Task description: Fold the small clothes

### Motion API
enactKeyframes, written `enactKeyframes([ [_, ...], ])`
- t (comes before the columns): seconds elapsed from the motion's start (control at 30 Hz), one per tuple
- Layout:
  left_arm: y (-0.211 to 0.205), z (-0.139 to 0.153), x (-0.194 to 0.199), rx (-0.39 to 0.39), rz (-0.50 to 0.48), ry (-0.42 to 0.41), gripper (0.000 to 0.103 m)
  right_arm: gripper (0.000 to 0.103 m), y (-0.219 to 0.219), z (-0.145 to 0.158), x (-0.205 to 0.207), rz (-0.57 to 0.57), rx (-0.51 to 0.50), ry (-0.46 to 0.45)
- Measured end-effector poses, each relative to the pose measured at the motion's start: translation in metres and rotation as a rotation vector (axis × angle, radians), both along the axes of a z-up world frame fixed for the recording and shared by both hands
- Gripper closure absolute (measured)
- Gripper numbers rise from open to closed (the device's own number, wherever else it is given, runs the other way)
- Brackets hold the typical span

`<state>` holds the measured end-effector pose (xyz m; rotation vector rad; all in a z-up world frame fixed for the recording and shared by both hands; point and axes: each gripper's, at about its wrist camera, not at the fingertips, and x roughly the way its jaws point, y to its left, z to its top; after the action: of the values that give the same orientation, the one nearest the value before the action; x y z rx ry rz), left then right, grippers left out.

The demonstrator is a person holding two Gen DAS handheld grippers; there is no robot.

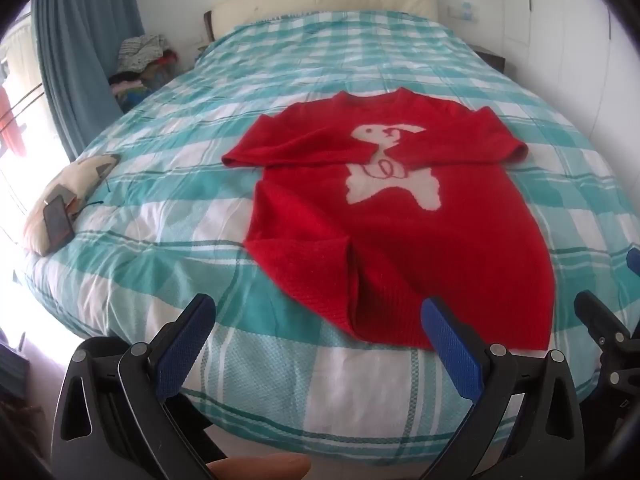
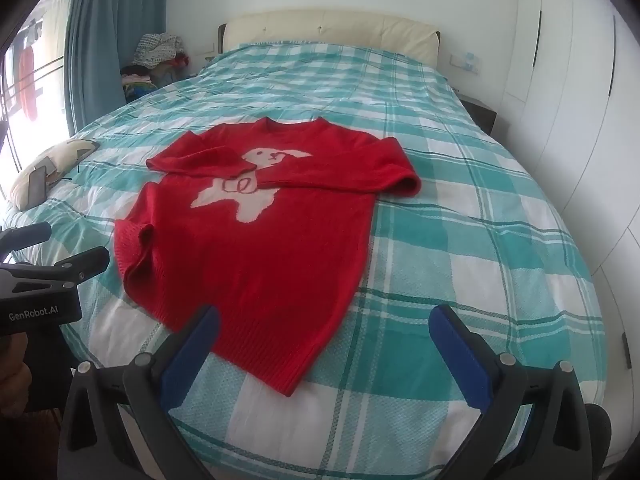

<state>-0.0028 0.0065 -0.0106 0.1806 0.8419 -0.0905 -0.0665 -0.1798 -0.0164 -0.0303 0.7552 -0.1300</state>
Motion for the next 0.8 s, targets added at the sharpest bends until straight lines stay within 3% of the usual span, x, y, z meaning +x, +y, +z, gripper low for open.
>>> enactKeyframes([
  [0.47,-0.002,-0.004,0.004,-0.024,-0.013,0.025,0.000,0.000,-0.019,0.002,0.009,-0.039,-0.011,0.032],
  [0.8,-0.010,-0.018,0.005,0.054,-0.033,0.017,0.000,0.000,-0.029,0.002,0.007,-0.081,-0.039,0.047],
])
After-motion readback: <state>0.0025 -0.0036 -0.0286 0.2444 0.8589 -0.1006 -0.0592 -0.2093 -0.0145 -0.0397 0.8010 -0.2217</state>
